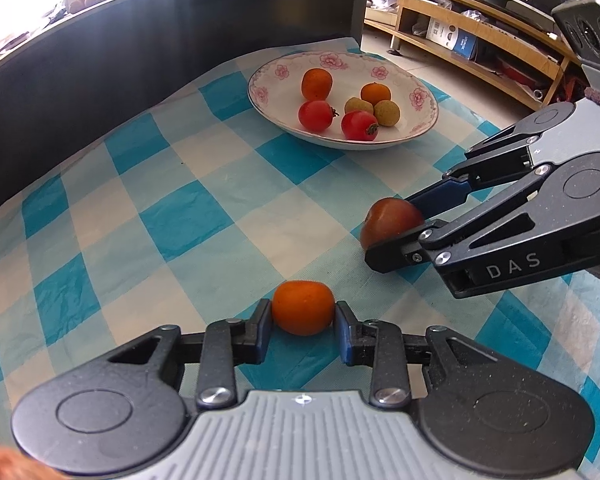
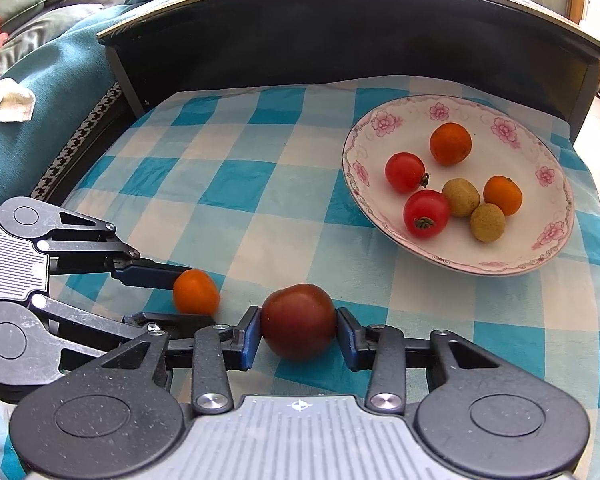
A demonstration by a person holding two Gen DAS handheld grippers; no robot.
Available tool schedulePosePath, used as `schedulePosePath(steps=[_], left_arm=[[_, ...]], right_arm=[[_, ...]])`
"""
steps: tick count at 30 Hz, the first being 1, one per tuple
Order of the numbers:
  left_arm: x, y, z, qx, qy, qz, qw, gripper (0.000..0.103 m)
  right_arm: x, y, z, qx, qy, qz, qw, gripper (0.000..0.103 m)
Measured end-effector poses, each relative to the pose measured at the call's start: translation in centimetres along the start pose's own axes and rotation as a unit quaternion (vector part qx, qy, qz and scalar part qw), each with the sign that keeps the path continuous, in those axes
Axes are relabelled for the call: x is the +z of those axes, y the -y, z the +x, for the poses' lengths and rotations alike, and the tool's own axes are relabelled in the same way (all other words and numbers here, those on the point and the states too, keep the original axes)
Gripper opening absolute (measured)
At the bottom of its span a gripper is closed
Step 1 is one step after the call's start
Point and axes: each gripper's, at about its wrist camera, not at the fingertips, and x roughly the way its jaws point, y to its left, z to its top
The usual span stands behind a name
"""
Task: Organize fruits
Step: 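Grasp the dark brown-red tomato with the right tool while the left tool grasps the orange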
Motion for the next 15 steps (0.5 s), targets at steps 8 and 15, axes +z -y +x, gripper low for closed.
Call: schedulePosePath(steps=[8, 15], left_arm=[[1.0, 0.1, -0.4, -0.001, 0.013, -0.013, 0.9998, 0.041], [2.3, 0.7, -0.8, -0.006, 0.028, -0.014, 0.9995, 0.041]], right_arm=[[-0.2, 0.5, -1.3, 0.000, 0.011, 0.011, 1.000, 0.034], [-0.2, 0.6, -2.5, 0.001, 0.025, 0.014, 1.000, 0.034]])
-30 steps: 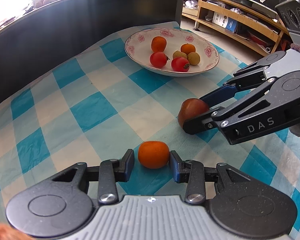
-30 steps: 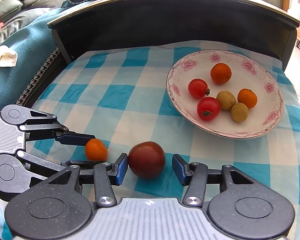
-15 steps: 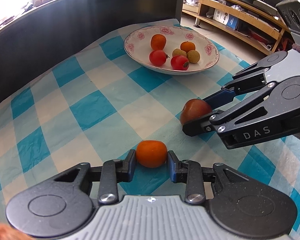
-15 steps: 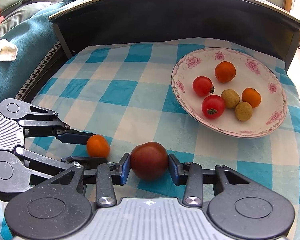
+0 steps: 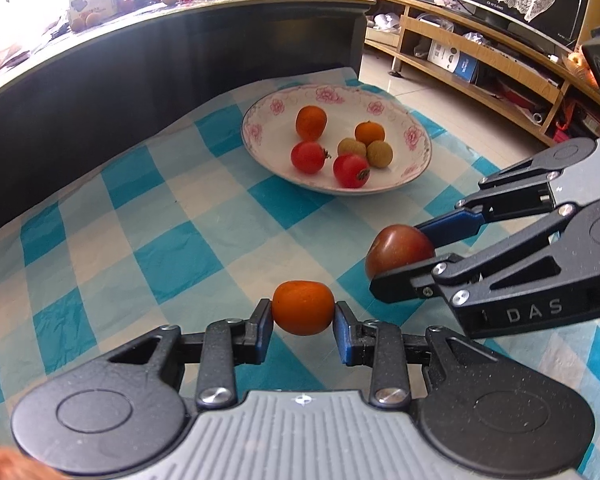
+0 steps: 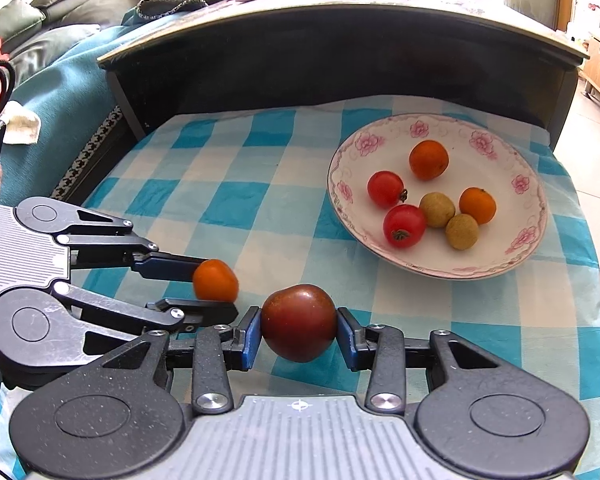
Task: Organize fruits
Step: 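Grasp the dark brown-red tomato with the right tool while the left tool grasps the orange, then carry both fruits over the plate and open both tools to drop them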
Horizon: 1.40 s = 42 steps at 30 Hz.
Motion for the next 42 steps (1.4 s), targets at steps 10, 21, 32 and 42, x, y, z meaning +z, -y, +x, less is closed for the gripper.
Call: schedulePosePath(steps=[10, 21, 32, 42], left_arm=[[1.4, 1.0, -0.5, -0.002, 0.019, 0.002, 0.9998, 0.041], [3.6, 2.0, -1.7, 0.008, 0.057, 0.008, 0.9983, 0.041], [7.8, 1.9, 0.0, 0.022, 0.092, 0.014, 0.9954, 0.040], [11.5, 0.5, 4.4, 0.036, 0.093, 0.005, 0.9951, 0.039]], right_arm=[[-0.1, 0.6, -1.9, -0.007, 0.021, 0.010, 1.000, 0.034], [0.6, 1.6, -3.9, -0.019, 0.054, 0.018, 0.998, 0.034], [3.3, 4.2, -4.3, -0.053, 0.091, 0.027, 0.994, 0.036], [6.8, 7.8, -1.5, -0.077, 0.101, 0.027, 0.992, 0.036]])
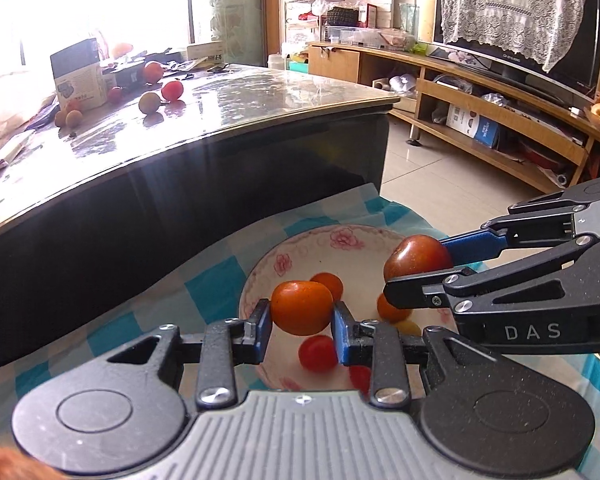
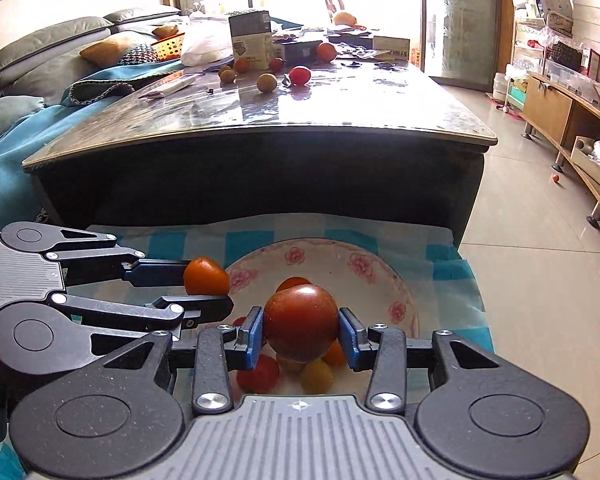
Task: Organize fruits
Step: 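Carry both fruits over the plate and open both tools to drop them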
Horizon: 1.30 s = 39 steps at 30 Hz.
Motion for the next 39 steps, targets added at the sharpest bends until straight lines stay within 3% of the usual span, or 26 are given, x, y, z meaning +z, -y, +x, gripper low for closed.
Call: schedulePosePath(steps=[15, 39], left_arm=[[-0.2, -0.6, 4.0, 0.013, -0.017, 0.001, 0.9998, 0.039], [-0.2, -0.1, 4.1, 0.020, -0.018, 0.008, 0.9996, 0.042]], right_arm=[[0.1, 1.2, 3.7, -0.005, -0.012, 0.008, 1.000, 0.037], [0.0, 2.1, 4.2, -0.010, -0.011, 0.024, 1.000, 0.040]])
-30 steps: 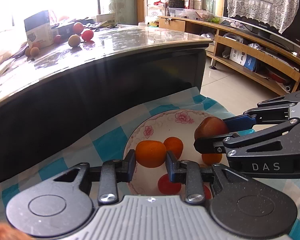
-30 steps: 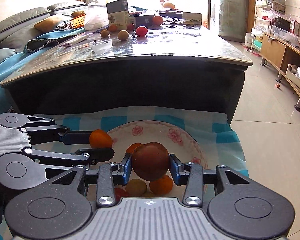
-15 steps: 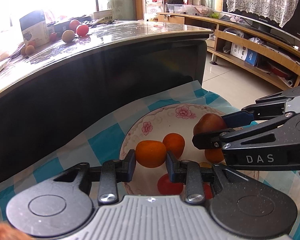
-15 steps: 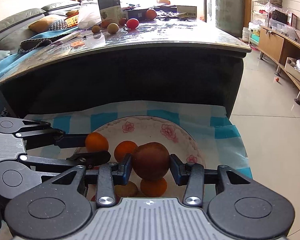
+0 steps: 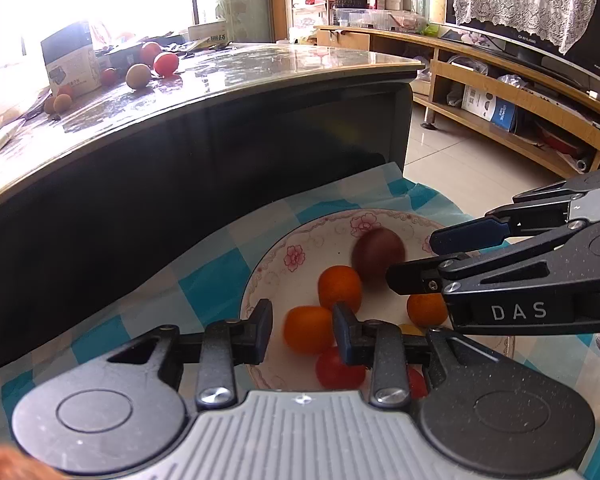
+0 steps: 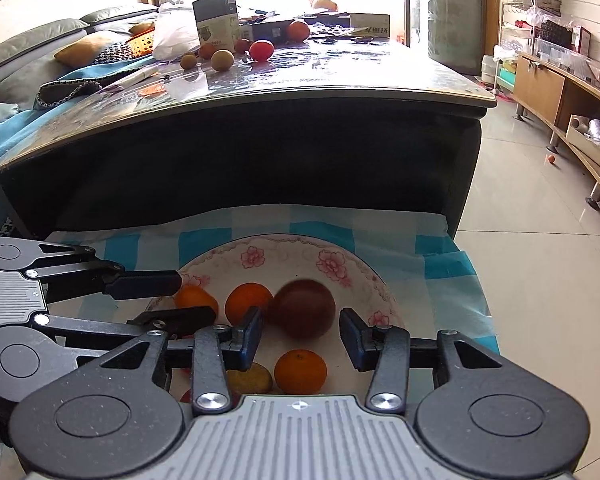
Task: Organize fruits
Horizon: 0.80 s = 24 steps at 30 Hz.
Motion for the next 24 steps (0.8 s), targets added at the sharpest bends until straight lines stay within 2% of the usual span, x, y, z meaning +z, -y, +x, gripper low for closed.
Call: schedulePosePath(steps=[10, 18, 24], left_arm=[[0.0, -0.1, -2.2, 0.010, 0.005, -0.002, 0.9999, 0.042], [-0.5, 0.8, -6.6, 0.011, 0.019, -0.006, 0.9997, 0.042], [-2.1, 1.9, -9.9, -0.003, 0.028, -0.008, 0.9996, 0.043]], right_arm=[[0.3, 0.2, -1.5, -0.001, 0.011, 0.008, 1.000, 0.040], [-0.1, -0.9, -5.2, -0.010, 0.017, 0.001, 1.000, 0.040], [-1.4, -1.6, -8.7, -0.025, 0.027, 0.014, 0.999, 0.041]])
